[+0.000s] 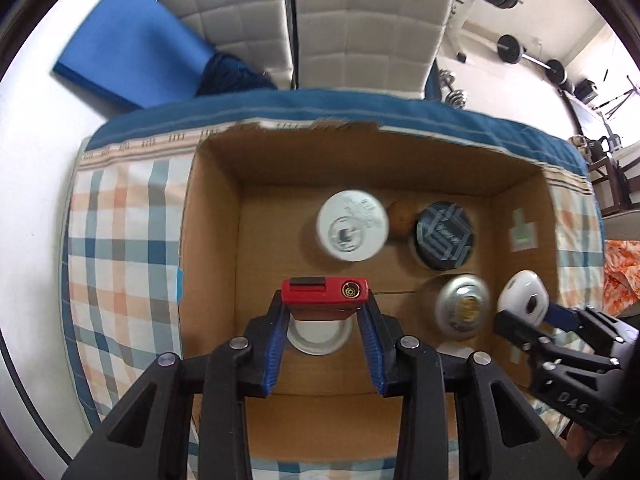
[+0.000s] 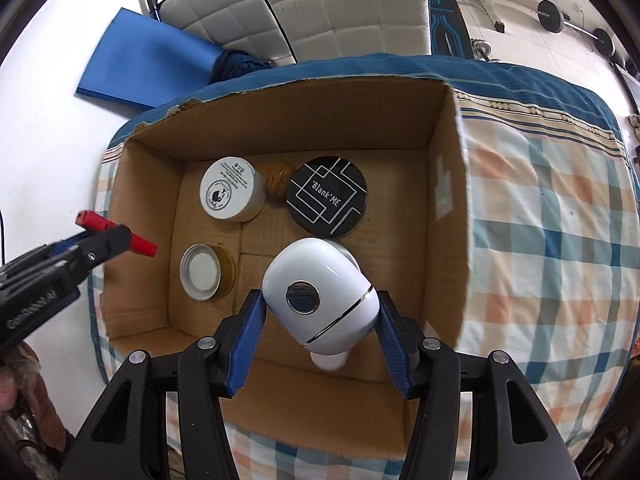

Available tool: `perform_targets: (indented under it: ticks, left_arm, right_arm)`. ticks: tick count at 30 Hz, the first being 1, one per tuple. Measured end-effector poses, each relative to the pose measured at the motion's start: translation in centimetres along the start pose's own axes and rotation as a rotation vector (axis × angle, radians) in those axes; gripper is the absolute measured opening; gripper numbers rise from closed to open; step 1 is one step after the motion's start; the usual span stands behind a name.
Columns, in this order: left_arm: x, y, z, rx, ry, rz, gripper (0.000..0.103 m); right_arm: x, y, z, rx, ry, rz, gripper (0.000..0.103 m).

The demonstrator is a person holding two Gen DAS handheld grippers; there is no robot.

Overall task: Organize rigid objects
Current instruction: 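Carry the red case and white case over the box and lower them inside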

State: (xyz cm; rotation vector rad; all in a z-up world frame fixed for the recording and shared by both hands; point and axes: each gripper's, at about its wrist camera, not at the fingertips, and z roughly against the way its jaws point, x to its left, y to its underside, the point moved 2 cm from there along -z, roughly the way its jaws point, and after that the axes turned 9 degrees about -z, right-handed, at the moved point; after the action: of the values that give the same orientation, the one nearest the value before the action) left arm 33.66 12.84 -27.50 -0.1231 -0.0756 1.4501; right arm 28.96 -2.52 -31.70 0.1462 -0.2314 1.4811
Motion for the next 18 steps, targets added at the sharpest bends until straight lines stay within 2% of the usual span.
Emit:
perform_targets:
  ticks: [6, 8, 13, 16, 17, 18]
  left_arm:
    - [1.7, -1.0, -5.6, 0.098, -0.021, -0.017, 0.032]
    - [1.8, -1.2, -6.8, 0.123, -0.014, -0.025, 0.032]
    - [1.9, -1.4, -8.2, 0.151, 0.005, -0.036, 0.032]
    - [1.7, -1.2, -8.5, 0.167, -0.010, -0.048, 0.032]
    - [1.5, -1.2, -8.4, 0.168, -0.017, -0.055, 0.034]
    - [1.3, -1.0, -8.1, 0.167, -0.017, -0.060, 0.041]
  right_arm:
    - [-0.4, -2.1, -2.9, 0.006, 0.120, -0.049, 0.058]
    - [-0.6, -2.4, -3.5, 0.017, 0.136, -0.061, 0.058]
    - [0.6, -1.8, -4.1, 0.041, 0.080, -0.026, 0.058]
    - [1.8, -1.3, -4.6, 0.060, 0.040, -0.007, 0.058]
    - [2.2, -1.2, -4.7, 0.063, 0.031, -0.002, 0.058]
    - [2.6, -1.1, -4.8, 0.068, 0.018, 0.003, 0.058]
